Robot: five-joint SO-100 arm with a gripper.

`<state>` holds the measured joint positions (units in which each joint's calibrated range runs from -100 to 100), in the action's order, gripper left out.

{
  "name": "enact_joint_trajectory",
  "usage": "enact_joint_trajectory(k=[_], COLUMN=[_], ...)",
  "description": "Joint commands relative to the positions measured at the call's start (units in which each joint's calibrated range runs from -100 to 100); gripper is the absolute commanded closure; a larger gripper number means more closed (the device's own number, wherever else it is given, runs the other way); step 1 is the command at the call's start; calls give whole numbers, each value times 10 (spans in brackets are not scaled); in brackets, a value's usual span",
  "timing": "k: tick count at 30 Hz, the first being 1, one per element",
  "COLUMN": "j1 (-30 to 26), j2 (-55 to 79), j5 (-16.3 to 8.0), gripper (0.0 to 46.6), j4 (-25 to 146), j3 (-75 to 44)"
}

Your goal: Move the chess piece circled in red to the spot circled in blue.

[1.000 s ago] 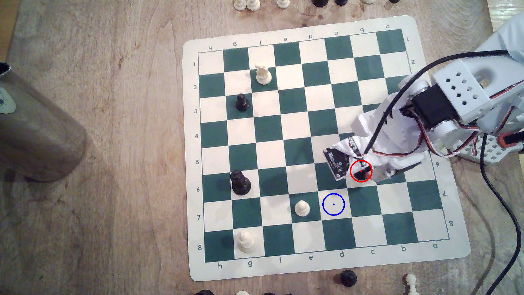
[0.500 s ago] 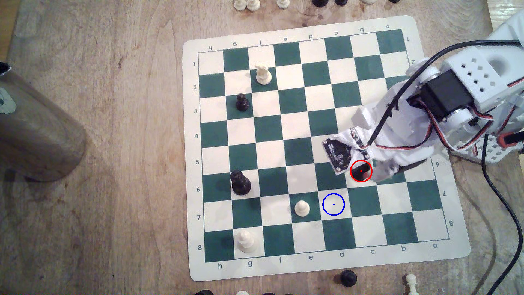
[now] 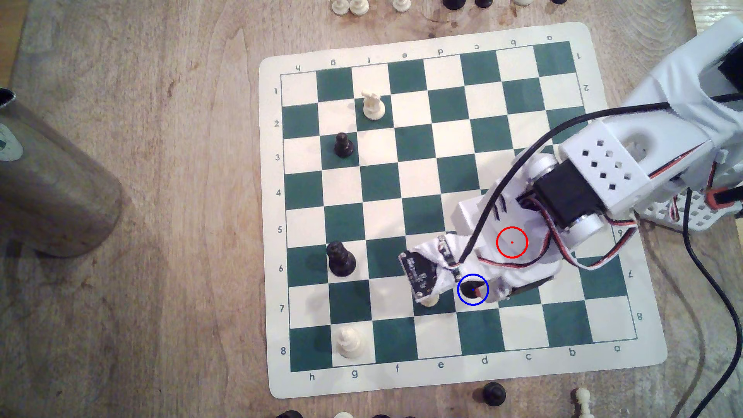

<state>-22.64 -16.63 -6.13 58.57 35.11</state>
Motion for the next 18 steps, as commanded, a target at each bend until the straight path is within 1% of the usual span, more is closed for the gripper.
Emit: enact_joint_trajectory(k=[1,6,18], j1=[-7,-7,-2], j2=[34,71,75], j5=[-2,-2,3], gripper=[464,464,464], j4=[-9,-12,-7], j3=[-70,-79,-66])
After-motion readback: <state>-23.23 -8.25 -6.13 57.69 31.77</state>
